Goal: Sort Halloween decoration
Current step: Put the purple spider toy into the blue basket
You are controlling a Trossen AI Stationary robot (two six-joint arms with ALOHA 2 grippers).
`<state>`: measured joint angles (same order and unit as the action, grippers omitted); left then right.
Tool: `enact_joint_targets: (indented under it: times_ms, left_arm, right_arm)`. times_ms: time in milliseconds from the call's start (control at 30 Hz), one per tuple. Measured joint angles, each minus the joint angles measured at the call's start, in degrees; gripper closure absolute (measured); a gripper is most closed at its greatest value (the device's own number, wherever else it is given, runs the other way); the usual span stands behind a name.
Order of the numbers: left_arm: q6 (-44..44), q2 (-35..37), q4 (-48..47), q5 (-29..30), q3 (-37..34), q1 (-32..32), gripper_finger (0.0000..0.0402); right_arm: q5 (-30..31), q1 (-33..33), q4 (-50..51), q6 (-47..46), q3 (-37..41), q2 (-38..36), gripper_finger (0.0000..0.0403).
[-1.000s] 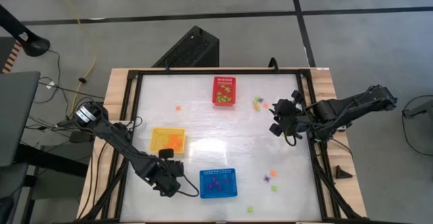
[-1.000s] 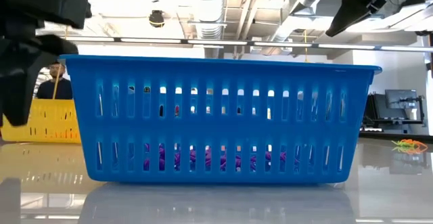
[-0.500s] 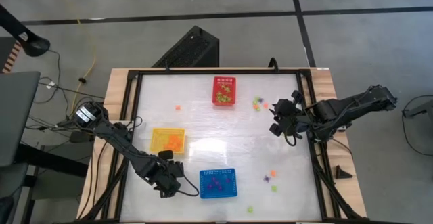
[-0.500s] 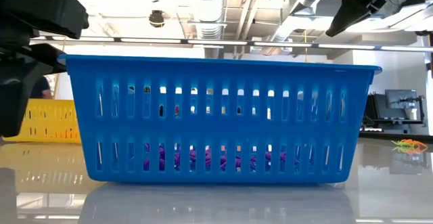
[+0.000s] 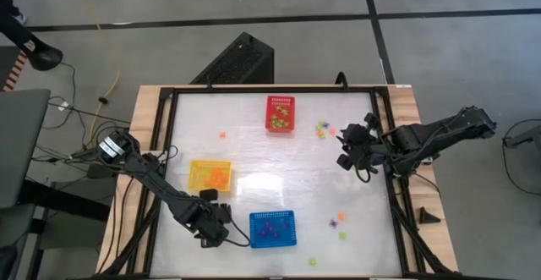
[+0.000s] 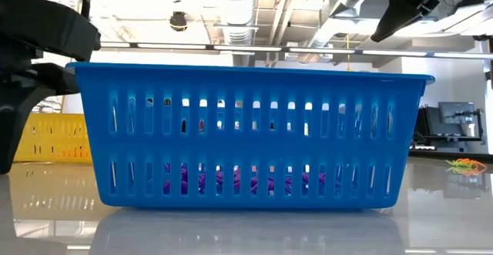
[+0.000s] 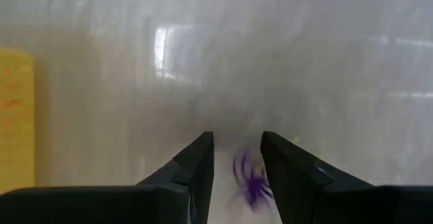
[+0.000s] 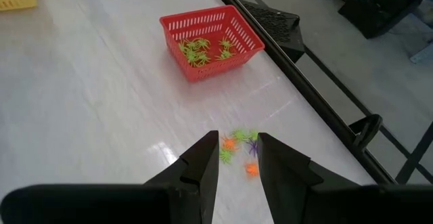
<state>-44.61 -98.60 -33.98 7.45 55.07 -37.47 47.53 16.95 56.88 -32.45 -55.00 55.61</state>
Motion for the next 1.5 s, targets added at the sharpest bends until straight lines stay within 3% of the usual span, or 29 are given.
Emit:
enact_joint_targets:
  times_ms: [200, 367, 433, 667, 867, 1500]
  left_arm:
    - [3.9, -1.9, -1.0, -2.3, 0.2, 0.2, 0.0299]
    - [6.4, -1.8, -5.7, -1.9, 2.2, 0.6, 0.0381]
    - [6.7, -1.7, -7.1, -0.3, 3.3, 1.1, 0.0394]
    - [9.1, 3.1, -7.9, 7.3, 6.6, 2.6, 0.0401]
    - [6.2, 7.1, -8.8, 7.4, 7.1, 2.9, 0.0401]
    - [1.7, 6.6, -8.9, 6.8, 6.5, -1.3, 0.0398]
  right_arm:
    - [0.0, 0.0, 0.0, 0.0, 0.0, 0.0, 0.0269]
    - [0.0, 0.0, 0.0, 0.0, 0.0, 0.0, 0.0269]
    - [0.0, 0.0, 0.0, 0.0, 0.0, 0.0, 0.0269]
    - [0.0, 0.0, 0.0, 0.0, 0.0, 0.0, 0.0269]
    - [0.0, 0.0, 0.0, 0.2, 0.0, 0.0, 0.0269]
    - [-0.1, 0.0, 0.0, -2.1, 0.0, 0.0, 0.0269]
